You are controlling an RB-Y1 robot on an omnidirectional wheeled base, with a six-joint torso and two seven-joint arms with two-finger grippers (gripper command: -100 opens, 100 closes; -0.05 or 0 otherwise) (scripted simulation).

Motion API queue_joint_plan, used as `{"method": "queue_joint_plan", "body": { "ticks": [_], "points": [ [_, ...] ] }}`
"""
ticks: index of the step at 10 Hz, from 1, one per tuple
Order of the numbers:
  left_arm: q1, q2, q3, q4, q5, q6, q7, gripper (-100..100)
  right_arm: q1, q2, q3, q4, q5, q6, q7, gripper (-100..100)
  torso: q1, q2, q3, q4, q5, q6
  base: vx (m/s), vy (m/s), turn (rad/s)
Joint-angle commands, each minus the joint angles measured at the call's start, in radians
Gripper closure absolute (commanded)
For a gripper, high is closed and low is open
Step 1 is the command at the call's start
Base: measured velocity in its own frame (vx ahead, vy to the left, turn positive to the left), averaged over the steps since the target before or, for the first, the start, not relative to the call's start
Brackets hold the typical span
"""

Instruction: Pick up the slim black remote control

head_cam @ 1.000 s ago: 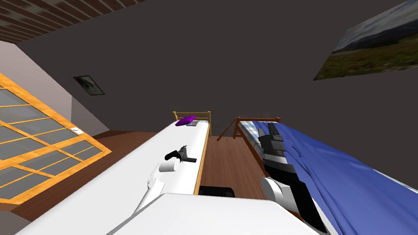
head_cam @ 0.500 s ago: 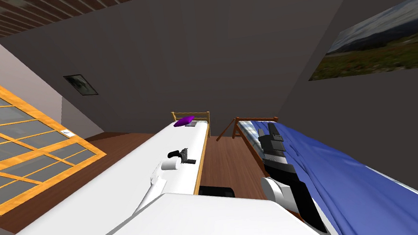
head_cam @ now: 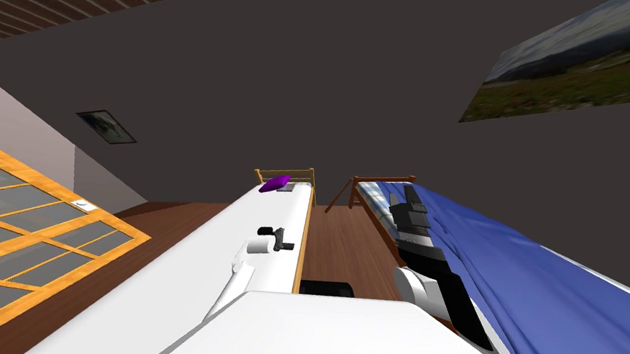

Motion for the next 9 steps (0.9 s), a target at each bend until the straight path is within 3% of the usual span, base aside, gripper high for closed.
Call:
{"method": "queue_joint_plan", "body": {
  "ticks": [1, 6, 7, 8, 9],
  "points": [
    [-0.025, 0.004, -0.005, 0.043, 0.004, 0.050, -0.018, -100, 0.000, 0.000, 0.000, 0.000, 0.000, 0.000, 0.000, 0, 0.000, 0.000, 0.000, 0.000, 0.000, 0.000, 0.029, 0.014, -0.071],
    [-0.058, 0.005, -0.018, 0.095, 0.001, 0.150, -0.041, -100, 0.000, 0.000, 0.000, 0.000, 0.000, 0.000, 0.000, 0, 0.000, 0.000, 0.000, 0.000, 0.000, 0.000, 0.026, 0.009, -0.048],
    [-0.074, 0.005, -0.024, 0.119, -0.001, 0.190, -0.051, -100, 0.000, 0.000, 0.000, 0.000, 0.000, 0.000, 0.000, 0, 0.000, 0.000, 0.000, 0.000, 0.000, 0.000, 0.026, 0.009, -0.051],
    [-0.074, 0.005, -0.024, 0.119, -0.001, 0.192, -0.051, -100, 0.000, 0.000, 0.000, 0.000, 0.000, 0.000, 0.000, 0, 0.000, 0.000, 0.000, 0.000, 0.000, 0.000, 0.021, 0.007, -0.039],
    [-0.088, 0.006, -0.029, 0.141, -0.002, 0.231, -0.061, -100, 0.000, 0.000, 0.000, 0.000, 0.000, 0.000, 0.000, 0, 0.000, 0.000, 0.000, 0.000, 0.000, 0.000, 0.023, 0.006, -0.057]
  ]
}}
